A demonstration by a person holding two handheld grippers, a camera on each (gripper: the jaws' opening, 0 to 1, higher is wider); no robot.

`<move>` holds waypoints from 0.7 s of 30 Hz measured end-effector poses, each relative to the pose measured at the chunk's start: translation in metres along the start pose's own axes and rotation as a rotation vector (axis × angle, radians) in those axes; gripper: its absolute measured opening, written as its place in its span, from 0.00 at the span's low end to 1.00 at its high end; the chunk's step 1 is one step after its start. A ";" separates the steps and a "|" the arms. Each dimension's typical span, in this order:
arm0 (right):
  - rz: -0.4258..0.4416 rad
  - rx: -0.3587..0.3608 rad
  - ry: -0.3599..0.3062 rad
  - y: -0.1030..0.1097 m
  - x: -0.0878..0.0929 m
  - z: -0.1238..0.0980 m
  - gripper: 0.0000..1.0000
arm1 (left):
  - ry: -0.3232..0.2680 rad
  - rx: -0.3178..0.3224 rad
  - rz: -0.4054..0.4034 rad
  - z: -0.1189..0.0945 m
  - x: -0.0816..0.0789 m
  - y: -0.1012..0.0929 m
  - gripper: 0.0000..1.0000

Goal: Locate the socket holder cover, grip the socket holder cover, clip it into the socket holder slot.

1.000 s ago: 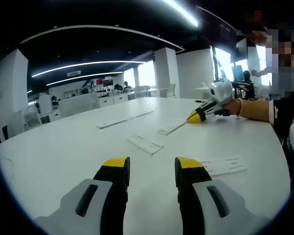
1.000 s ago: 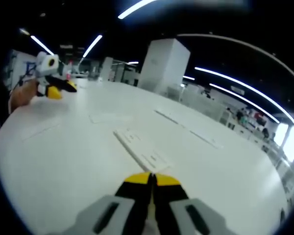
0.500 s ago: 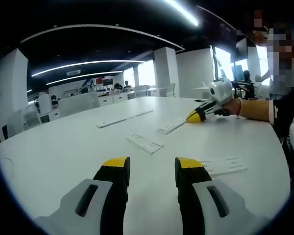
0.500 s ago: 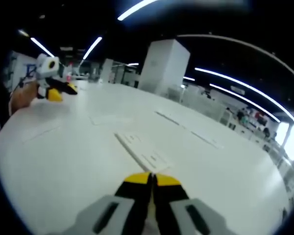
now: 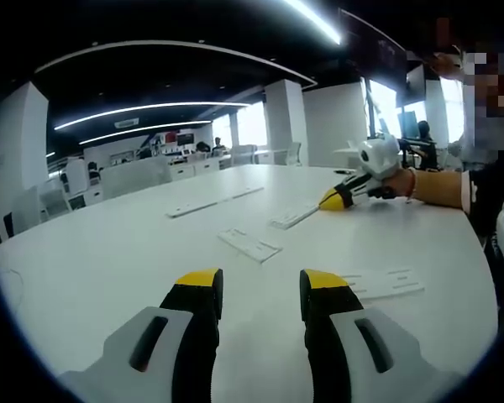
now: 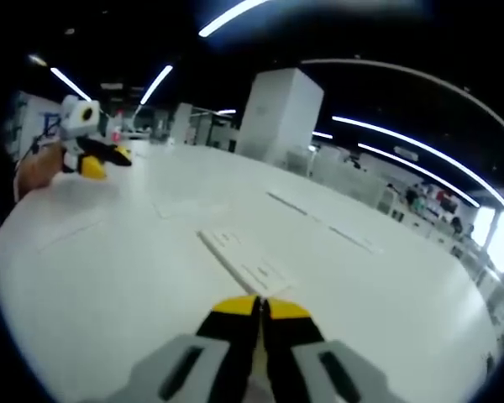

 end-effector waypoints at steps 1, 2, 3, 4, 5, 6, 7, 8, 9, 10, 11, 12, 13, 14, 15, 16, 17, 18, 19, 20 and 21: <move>-0.006 0.005 0.004 0.001 0.000 0.000 0.06 | 0.000 0.000 0.000 0.000 0.000 0.000 0.38; -0.007 0.007 0.006 0.001 -0.001 0.000 0.06 | 0.000 0.001 0.000 0.000 0.000 -0.001 0.38; -0.009 0.010 0.007 0.002 -0.001 0.000 0.06 | -0.001 0.001 0.000 0.000 0.000 -0.001 0.38; -0.008 0.011 0.008 0.002 0.000 0.000 0.06 | -0.001 0.002 0.000 0.000 0.000 -0.001 0.38; -0.004 0.011 0.008 0.002 0.000 0.000 0.06 | -0.001 0.002 -0.001 0.000 0.000 -0.001 0.38; 0.000 0.009 0.006 0.002 0.000 -0.001 0.06 | 0.000 0.002 -0.001 0.000 0.000 -0.001 0.38; 0.004 0.007 0.005 0.002 0.000 -0.001 0.06 | 0.001 0.002 -0.001 0.000 0.000 -0.001 0.38; 0.007 0.006 0.004 0.003 0.000 -0.001 0.06 | 0.001 0.002 -0.001 0.000 0.001 -0.002 0.38; 0.012 0.005 0.003 0.003 0.000 -0.001 0.06 | 0.000 0.003 -0.001 0.000 0.000 -0.002 0.38; 0.016 0.004 0.003 0.003 0.000 -0.001 0.07 | -0.001 0.004 -0.001 0.000 0.000 -0.002 0.38; 0.013 0.004 0.004 0.003 0.000 -0.001 0.07 | -0.001 0.004 -0.001 0.000 0.000 -0.002 0.38; 0.012 0.005 0.005 0.003 0.000 -0.001 0.07 | -0.001 0.003 -0.001 0.000 0.000 -0.002 0.38; 0.012 0.004 0.004 0.003 0.000 -0.001 0.07 | -0.002 0.003 -0.001 0.000 0.000 -0.002 0.38; 0.014 0.001 0.002 0.003 0.000 -0.001 0.07 | -0.002 0.002 0.000 0.000 0.000 -0.002 0.38; 0.015 -0.004 -0.001 0.003 0.000 -0.002 0.07 | -0.002 0.001 0.001 -0.001 0.000 -0.002 0.38; 0.016 -0.006 -0.003 0.003 0.000 -0.002 0.07 | -0.002 0.000 0.001 -0.001 0.000 -0.002 0.38; 0.019 -0.010 -0.007 0.004 0.000 -0.002 0.07 | -0.002 -0.001 0.001 -0.001 0.000 -0.002 0.38; 0.022 -0.011 -0.009 0.003 0.000 -0.002 0.07 | -0.002 -0.002 0.002 -0.001 0.000 -0.002 0.38; 0.022 -0.012 -0.010 0.003 0.000 -0.002 0.07 | -0.001 -0.003 0.002 -0.001 0.000 -0.002 0.38; 0.022 -0.012 -0.009 0.002 0.000 -0.002 0.07 | -0.001 -0.004 0.003 -0.001 0.000 -0.002 0.38; 0.019 -0.010 -0.007 0.002 -0.001 -0.002 0.07 | -0.002 -0.005 0.003 -0.001 0.000 -0.002 0.38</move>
Point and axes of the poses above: the point that each gripper's makers call its tool centre point, and the gripper's own axes: z roughly forward along the fingers, y roughly to its left, x roughly out of its underside, the point moved 3 cm from there along -z, roughly backward along the fingers, and after that the axes turned 7 degrees about -z, right-handed, at the moved point
